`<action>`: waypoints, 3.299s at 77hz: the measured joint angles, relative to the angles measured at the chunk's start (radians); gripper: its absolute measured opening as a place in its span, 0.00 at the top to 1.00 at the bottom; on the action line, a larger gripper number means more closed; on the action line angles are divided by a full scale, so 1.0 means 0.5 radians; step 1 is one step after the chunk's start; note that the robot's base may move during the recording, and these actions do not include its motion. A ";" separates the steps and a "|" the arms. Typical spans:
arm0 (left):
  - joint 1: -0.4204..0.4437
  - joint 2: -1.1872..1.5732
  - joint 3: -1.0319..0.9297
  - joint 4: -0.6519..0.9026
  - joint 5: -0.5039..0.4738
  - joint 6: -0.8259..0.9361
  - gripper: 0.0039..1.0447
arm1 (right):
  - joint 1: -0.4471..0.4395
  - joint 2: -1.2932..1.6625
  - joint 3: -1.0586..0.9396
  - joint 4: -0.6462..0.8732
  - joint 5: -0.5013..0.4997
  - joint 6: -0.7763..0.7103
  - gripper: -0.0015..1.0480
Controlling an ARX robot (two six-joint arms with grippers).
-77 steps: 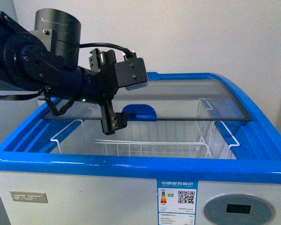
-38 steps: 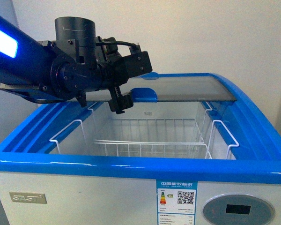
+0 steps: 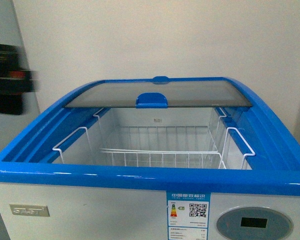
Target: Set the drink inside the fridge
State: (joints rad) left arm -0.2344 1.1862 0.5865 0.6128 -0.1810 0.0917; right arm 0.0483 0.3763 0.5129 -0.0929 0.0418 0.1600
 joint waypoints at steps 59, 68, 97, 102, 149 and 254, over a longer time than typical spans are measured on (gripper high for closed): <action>0.460 -1.092 -1.003 -0.124 0.364 -0.173 0.98 | 0.185 2.297 1.726 -1.305 -0.616 -2.641 0.62; 0.460 -1.263 -1.059 -0.241 0.362 -0.173 0.98 | 0.273 2.679 2.078 -1.150 -0.450 -2.867 0.62; 0.460 -1.593 -1.144 -0.446 0.362 -0.175 0.98 | 0.426 3.227 2.401 -1.020 -0.297 -3.113 0.62; 0.460 -1.643 -1.144 -0.498 0.362 -0.175 0.98 | 0.427 3.320 2.502 -0.981 -0.273 -3.130 0.62; 0.460 -2.010 -1.144 -0.862 0.362 -0.174 0.98 | 0.447 3.773 2.743 -0.323 0.003 -3.198 0.62; 0.461 -2.360 -1.144 -1.223 0.362 -0.174 0.98 | 0.362 3.116 2.078 0.213 -0.242 -2.470 0.07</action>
State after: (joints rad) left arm -0.0040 0.0063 0.0143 0.0013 0.0002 0.0048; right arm 0.2295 1.9343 1.5520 0.0135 -0.0792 -1.0752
